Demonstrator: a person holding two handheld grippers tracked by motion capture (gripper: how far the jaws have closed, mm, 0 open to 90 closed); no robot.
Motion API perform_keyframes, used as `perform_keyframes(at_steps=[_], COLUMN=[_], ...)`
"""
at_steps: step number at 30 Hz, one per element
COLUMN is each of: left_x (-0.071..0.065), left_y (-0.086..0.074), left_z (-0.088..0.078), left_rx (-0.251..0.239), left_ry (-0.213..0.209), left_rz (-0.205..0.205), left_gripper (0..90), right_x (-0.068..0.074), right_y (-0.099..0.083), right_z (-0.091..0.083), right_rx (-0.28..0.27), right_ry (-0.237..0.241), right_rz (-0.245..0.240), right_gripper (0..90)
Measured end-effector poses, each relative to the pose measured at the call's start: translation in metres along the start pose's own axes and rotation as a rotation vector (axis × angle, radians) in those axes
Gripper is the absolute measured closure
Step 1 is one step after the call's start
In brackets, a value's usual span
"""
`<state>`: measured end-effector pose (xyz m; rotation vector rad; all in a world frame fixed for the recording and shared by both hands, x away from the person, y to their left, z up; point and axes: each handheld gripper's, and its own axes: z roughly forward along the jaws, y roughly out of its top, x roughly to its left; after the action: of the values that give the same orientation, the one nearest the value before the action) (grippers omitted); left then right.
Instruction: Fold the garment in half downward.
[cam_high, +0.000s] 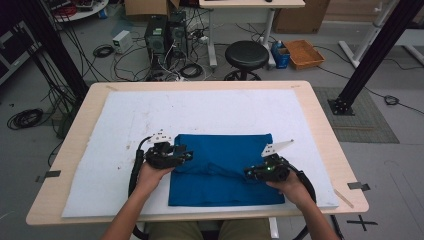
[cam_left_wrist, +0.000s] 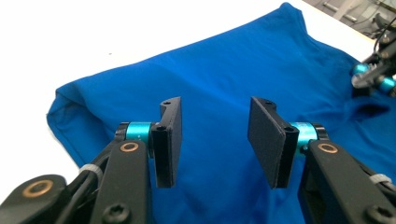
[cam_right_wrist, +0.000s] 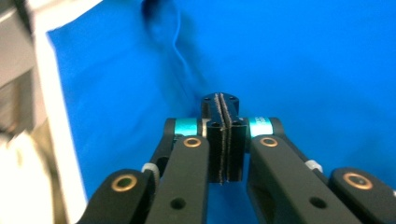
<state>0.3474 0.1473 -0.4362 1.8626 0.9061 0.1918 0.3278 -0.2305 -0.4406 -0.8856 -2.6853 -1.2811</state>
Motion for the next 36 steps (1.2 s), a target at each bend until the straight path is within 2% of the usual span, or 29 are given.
perform_keyframes(at_steps=[3, 5, 6, 9, 12, 13, 15, 17, 19, 22, 27, 28, 30, 32, 35, 36], left_x=[-0.003, -0.006, -0.008, -0.011, -0.012, -0.013, -0.015, -0.018, -0.022, -0.024, -0.025, -0.027, -0.028, -0.028, -0.029, -0.029], left_y=[-0.002, -0.004, -0.006, -0.012, -0.018, -0.020, -0.026, -0.032, -0.037, -0.040, -0.043, -0.045, -0.044, -0.044, -0.043, -0.043], left_z=[-0.002, -0.005, -0.007, -0.012, -0.018, -0.020, -0.028, -0.034, -0.039, -0.043, -0.041, -0.035, -0.033, -0.031, -0.028, -0.028], left_rx=[-0.002, 0.003, 0.006, 0.010, 0.014, 0.014, 0.000, -0.001, 0.000, -0.011, 0.015, 0.046, 0.068, 0.081, 0.111, 0.111], left_ry=[-0.019, -0.029, -0.034, -0.024, 0.046, 0.072, 0.113, 0.128, 0.136, 0.150, 0.153, 0.165, 0.179, 0.199, 0.225, 0.225], left_rz=[0.005, 0.016, 0.018, 0.022, 0.025, 0.016, -0.004, 0.000, 0.007, -0.004, 0.011, 0.033, 0.039, 0.037, 0.033, 0.033], left_gripper=[54.9, 54.7, 54.6, 54.1, 54.1, 54.1, 54.1, 54.3, 54.3, 54.3, 54.3, 54.5, 54.7, 56.3, 61.9, 63.8], right_x=[0.008, 0.009, 0.009, 0.002, -0.006, -0.007, -0.005, 0.000, 0.007, 0.013, 0.014, 0.015, 0.017, 0.018, 0.020, 0.020], right_y=[-0.012, -0.018, -0.020, -0.025, -0.032, -0.035, -0.040, -0.045, -0.049, -0.050, -0.050, -0.048, -0.047, -0.046, -0.045, -0.045], right_z=[-0.002, -0.009, -0.014, -0.031, -0.049, -0.053, -0.060, -0.061, -0.059, -0.052, -0.042, -0.038, -0.038, -0.041, -0.046, -0.046], right_rx=[0.062, 0.036, 0.017, -0.070, -0.144, -0.161, -0.177, -0.175, -0.159, -0.116, -0.070, -0.036, -0.050, -0.087, -0.123, -0.123], right_ry=[0.060, 0.073, 0.055, -0.031, -0.205, -0.254, -0.331, -0.358, -0.368, -0.390, -0.409, -0.429, -0.431, -0.419, -0.463, -0.463], right_rz=[-0.044, -0.048, -0.037, 0.028, 0.110, 0.146, 0.170, 0.171, 0.153, 0.107, 0.089, 0.051, 0.048, 0.056, 0.055, 0.055], right_gripper=[90.0, 87.4, 86.4, 74.1, 69.9, 68.5, 66.6, 66.0, 64.6, 60.8, 62.0, 64.3, 64.3, 62.8, 65.1, 65.1])
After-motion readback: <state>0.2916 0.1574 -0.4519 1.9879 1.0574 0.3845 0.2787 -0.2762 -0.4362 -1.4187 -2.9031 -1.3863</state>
